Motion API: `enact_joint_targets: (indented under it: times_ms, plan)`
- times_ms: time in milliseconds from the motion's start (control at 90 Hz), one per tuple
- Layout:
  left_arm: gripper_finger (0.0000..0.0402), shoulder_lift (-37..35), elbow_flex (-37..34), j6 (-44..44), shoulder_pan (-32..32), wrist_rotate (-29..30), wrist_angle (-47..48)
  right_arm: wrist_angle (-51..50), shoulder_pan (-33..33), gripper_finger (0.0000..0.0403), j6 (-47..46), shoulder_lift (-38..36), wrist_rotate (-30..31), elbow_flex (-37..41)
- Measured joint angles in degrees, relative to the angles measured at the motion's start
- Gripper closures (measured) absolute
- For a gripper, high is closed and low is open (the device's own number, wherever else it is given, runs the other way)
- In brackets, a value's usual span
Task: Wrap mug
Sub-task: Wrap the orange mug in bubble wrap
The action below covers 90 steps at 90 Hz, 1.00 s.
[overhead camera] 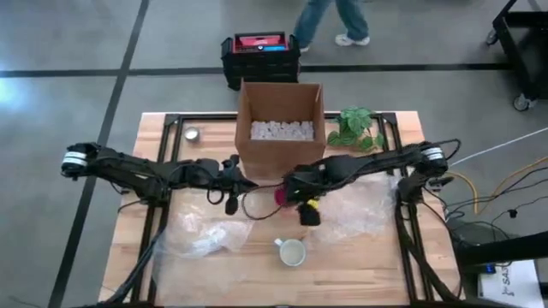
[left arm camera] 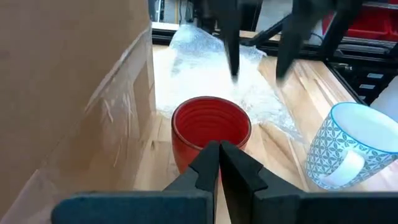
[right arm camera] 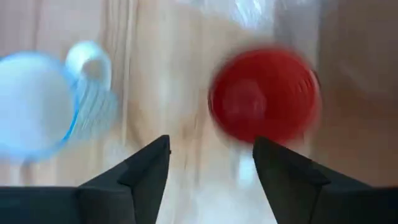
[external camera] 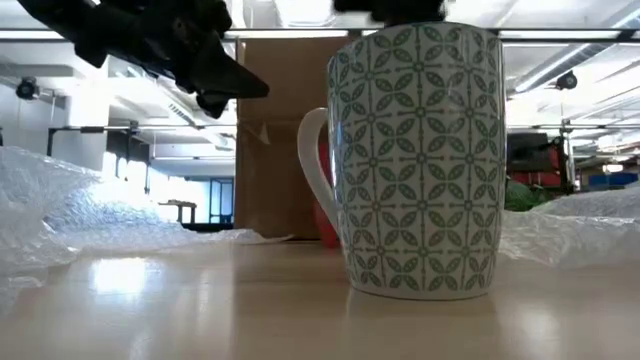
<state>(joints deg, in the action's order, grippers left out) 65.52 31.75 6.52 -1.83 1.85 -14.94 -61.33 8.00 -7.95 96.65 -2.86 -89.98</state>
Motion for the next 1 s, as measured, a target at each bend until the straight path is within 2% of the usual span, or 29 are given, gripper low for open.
enact_joint_targets:
  times_ms: [111, 189, 378, 467, 556, 767, 889, 1000]
  plan:
    - [0.0402, 0.0, 0.0, 0.4, 0.0, 0.0, 0.1, -5.1, 3.4, 0.0187, -6.9, -6.1, 0.3, 4.3]
    - [0.0402, 0.0, 0.0, 0.6, 0.0, 0.0, 0.2, -4.0, 6.9, 0.0194, -11.1, -9.8, 3.7, 10.3]
    - [0.0402, 0.0, 0.0, 1.3, 0.0, -1.0, 0.4, 7.9, 12.8, 0.0215, -16.9, -14.4, 12.2, 28.2]
    - [0.0402, 0.0, 0.0, 1.3, 0.0, -1.1, 0.5, 15.2, 13.3, 0.0228, -17.6, -14.7, 13.3, 34.7]
    - [0.0402, 0.0, 0.0, 1.3, 0.0, -1.1, 0.5, 18.3, 13.3, 0.0244, -18.3, -14.2, 13.4, 39.6]
    - [0.0402, 0.0, 0.0, 1.3, 0.0, -1.1, 0.5, 25.5, 13.3, 0.0278, -20.8, -13.8, 12.7, 46.6]
    - [0.0402, 0.0, 0.0, 1.3, 0.0, -1.1, 0.5, 28.1, 13.8, 0.0293, -21.4, -13.8, 8.8, 48.0]
    - [0.0402, 0.0, 0.0, 1.2, 0.0, -1.1, 0.5, 27.8, 14.4, 0.0302, -21.2, -13.8, 8.7, 48.2]
